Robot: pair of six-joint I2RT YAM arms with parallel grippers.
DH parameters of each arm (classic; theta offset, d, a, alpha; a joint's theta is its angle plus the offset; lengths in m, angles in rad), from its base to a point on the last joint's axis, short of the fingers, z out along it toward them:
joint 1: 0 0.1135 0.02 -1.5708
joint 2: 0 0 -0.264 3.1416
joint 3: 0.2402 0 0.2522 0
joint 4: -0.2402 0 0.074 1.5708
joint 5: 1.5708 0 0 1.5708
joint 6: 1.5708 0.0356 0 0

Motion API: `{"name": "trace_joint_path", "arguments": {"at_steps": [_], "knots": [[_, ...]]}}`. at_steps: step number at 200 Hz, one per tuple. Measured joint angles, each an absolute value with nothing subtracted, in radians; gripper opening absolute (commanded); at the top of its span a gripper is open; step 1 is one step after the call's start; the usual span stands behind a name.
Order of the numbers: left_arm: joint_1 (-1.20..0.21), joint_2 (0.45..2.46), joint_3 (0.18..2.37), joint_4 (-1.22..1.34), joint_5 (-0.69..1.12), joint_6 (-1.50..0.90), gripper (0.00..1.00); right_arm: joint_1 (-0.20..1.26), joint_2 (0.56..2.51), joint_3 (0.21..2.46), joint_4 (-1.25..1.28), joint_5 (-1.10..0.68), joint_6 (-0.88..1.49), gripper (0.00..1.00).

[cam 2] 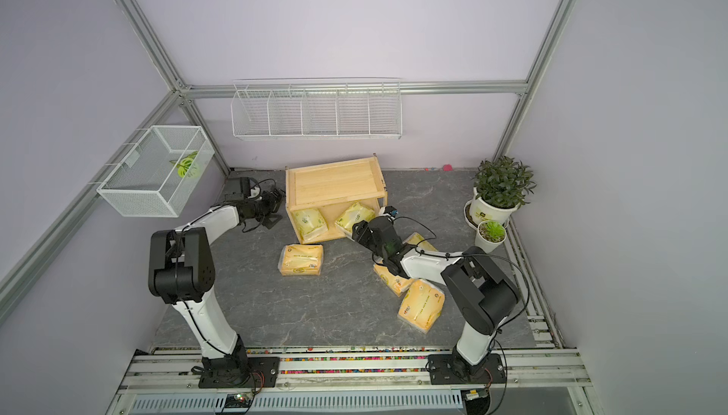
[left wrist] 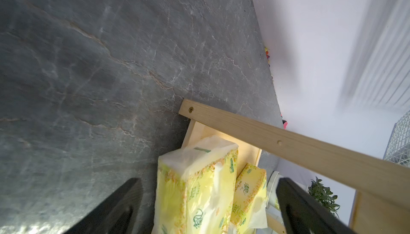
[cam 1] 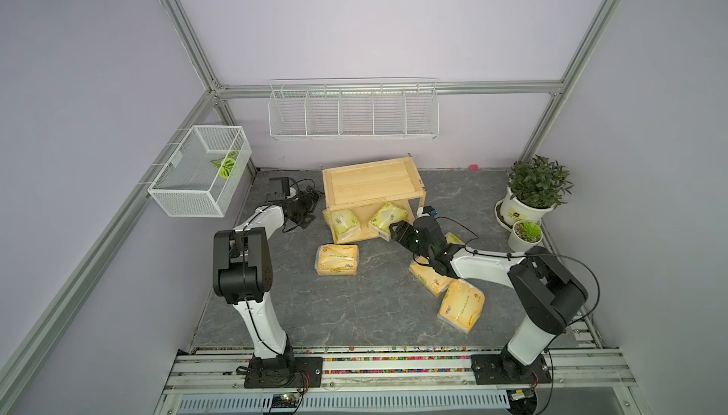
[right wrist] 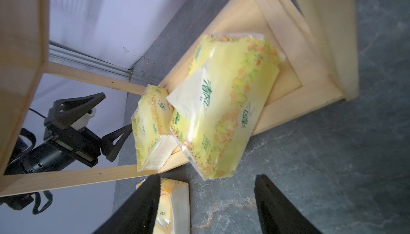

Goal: Place the tissue boxes on the shelf by color
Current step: Adjust the box of tissues on the shelf.

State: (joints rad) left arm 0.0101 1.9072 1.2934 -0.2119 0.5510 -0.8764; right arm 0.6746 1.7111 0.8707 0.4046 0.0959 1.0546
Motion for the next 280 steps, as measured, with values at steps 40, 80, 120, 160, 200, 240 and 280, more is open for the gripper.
{"name": "trace_joint_path", "arguments": {"at_steps": [40, 80, 120, 160, 200, 240, 280], "knots": [[0.008, 1.908, 1.304, -0.222, 0.552, -0.865, 1.0, 0.68, 1.715, 0.9, 0.375, 0.158, 0.874, 0.81], [0.001, 1.911, 1.329, -0.229, 0.558, -0.851, 1.0, 0.719, 1.746, 0.999, 0.319, 0.231, 0.664, 0.82], [-0.001, 1.92, 1.332, -0.238, 0.559, -0.846, 1.0, 0.722, 1.786, 1.016, 0.311, 0.29, 0.59, 0.83], [-0.001, 1.923, 1.332, -0.242, 0.56, -0.831, 1.0, 0.721, 1.835, 1.016, 0.314, 0.311, 0.591, 0.82], [-0.005, 1.929, 1.332, -0.244, 0.57, -0.824, 1.0, 0.72, 1.887, 1.019, 0.356, 0.306, 0.613, 0.82], [-0.01, 1.94, 1.332, -0.245, 0.577, -0.818, 1.0, 0.719, 1.938, 1.037, 0.434, 0.245, 0.617, 0.81], [-0.01, 1.94, 1.332, -0.245, 0.579, -0.813, 1.0, 0.716, 1.964, 1.071, 0.479, 0.168, 0.612, 0.81]]}}
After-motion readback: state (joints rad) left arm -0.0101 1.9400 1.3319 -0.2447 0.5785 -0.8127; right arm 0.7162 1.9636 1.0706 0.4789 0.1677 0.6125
